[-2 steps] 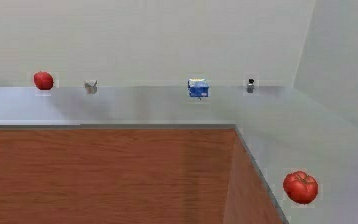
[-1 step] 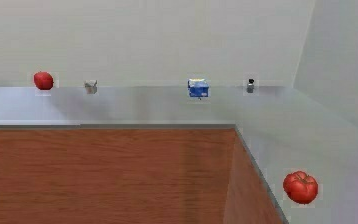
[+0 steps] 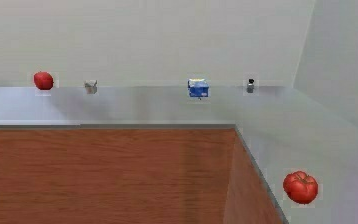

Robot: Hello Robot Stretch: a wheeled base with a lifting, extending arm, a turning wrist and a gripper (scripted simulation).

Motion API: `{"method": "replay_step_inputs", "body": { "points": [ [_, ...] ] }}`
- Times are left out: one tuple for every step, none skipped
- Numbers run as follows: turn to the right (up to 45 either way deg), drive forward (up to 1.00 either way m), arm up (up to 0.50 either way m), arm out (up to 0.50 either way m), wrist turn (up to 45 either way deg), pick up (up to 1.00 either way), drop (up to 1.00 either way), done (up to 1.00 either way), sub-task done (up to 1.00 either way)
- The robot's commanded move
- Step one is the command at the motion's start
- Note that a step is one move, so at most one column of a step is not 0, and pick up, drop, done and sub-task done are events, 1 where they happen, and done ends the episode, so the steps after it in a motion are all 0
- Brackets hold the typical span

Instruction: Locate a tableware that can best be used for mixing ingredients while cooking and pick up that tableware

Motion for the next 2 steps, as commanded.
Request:
{"method": "replay_step_inputs", "body": {
  "points": [
    [0.0,0.00,0.10,0.00,0.0,0.00,0.00,0.00,0.00],
    [0.0,0.00,0.00,0.00,0.0,0.00,0.00,1.00,0.00]
  ]
}}
